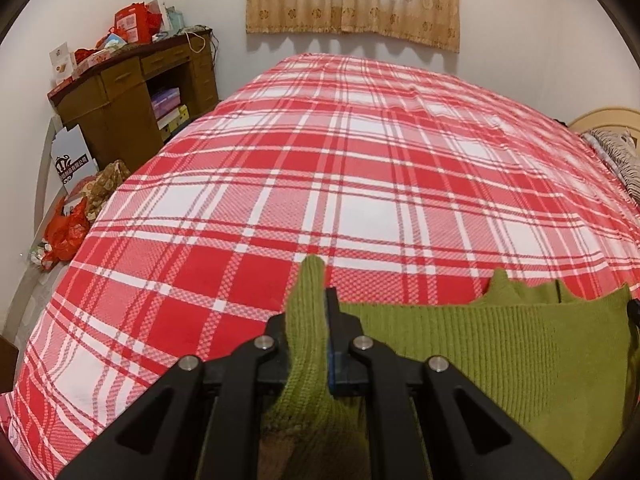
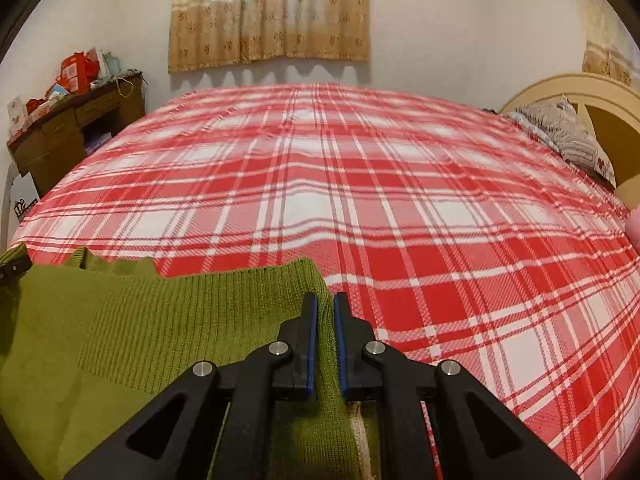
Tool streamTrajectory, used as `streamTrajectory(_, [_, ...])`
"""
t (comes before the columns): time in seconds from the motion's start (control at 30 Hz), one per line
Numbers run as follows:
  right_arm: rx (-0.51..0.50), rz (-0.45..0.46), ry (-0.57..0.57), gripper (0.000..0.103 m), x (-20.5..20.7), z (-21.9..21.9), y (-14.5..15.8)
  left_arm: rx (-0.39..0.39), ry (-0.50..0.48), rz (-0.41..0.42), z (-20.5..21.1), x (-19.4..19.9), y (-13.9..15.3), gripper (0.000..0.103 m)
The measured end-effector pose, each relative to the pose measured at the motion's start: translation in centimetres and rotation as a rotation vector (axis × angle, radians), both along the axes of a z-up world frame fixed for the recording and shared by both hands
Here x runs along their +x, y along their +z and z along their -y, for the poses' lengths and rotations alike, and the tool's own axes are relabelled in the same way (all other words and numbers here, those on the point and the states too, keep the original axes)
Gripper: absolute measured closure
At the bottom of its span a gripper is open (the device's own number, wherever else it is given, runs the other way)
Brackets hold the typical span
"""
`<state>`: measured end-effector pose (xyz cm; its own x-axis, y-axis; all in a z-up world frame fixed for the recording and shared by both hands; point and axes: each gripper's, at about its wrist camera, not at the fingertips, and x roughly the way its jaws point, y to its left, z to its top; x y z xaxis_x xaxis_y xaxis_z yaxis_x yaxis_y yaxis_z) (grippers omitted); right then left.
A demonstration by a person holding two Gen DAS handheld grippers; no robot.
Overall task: Fold small clothes
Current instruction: 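Lay the folded hem down and open both grippers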
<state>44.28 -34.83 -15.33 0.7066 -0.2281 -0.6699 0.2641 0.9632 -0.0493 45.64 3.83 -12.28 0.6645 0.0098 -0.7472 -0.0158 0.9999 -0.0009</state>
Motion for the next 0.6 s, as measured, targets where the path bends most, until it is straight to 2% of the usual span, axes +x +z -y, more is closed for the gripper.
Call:
streamTrajectory(0.13, [0.038, -0.058, -0.017, 0.095, 0.9, 0.7, -1.0, 0.01, 0.007, -0.026, 0.1, 0.7, -0.5, 0.091])
streamTrajectory(0.3, [0.092, -0.079, -0.038, 0.095, 1.1, 1.6, -1.6, 0.053, 0.01, -0.038, 0.7, 1.2, -0.9, 0.091])
streamTrajectory(0.4, [0.087, -0.081, -0.044, 0.095, 1.1, 1.5, -1.6, 0.067, 0.017, -0.042, 0.8, 1.4, -1.0, 0.089])
streamTrajectory(0.5, [0.068, -0.082, -0.058, 0.095, 1.2, 1.3, -1.5, 0.066, 0.03, -0.039, 0.6, 1.3, -1.0, 0.084])
streamTrajectory(0.6, [0.081, -0.075, -0.059, 0.095, 1.0, 1.5, -1.5, 0.04, 0.062, -0.03, -0.2, 1.1, -0.8, 0.071])
